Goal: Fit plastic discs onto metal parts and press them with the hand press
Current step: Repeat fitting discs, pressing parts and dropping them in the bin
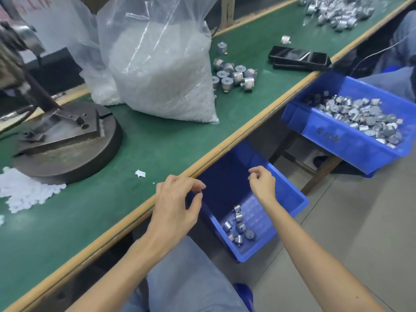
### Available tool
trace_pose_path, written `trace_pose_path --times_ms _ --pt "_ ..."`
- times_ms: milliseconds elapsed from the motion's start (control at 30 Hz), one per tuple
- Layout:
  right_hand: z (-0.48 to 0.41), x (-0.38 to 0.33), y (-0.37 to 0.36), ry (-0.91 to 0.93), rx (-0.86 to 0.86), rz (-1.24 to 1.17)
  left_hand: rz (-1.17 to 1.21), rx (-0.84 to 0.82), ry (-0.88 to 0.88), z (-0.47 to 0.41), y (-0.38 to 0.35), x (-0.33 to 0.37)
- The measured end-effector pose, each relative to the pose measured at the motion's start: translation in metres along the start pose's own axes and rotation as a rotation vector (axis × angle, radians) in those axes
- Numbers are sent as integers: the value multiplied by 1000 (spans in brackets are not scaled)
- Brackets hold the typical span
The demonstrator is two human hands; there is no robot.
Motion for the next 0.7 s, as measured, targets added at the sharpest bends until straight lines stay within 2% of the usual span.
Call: trace_pose_path --times_ms 133,233,400,533,600,700 --pt "16 -95 28 158 336 -249 -26 100 42 -6 39 -17" --pt "37 -162 25 338 393 -335 -42 147 85 -3 68 -33" --pt "82 -246 -39 635 99 -305 -46 235 131 11 115 -58" --pt "131 -299 -102 764 -165 -359 -153 324 210 27 167 -83" --pt "165 -328 -130 847 -275 -367 -269 326 314 39 199 -101" --pt "220 -369 -167 991 -426 -354 -501 178 562 63 249 -138"
Point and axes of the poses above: each hand's wrist, its own z-axis away from the middle knuckle, its own y-axis out of the back of the hand, x = y × z, the point moved 7 cm from there along -z, towards the middle knuckle, and after that the axes turned 3 degrees about -z, right-handed, at the moved point
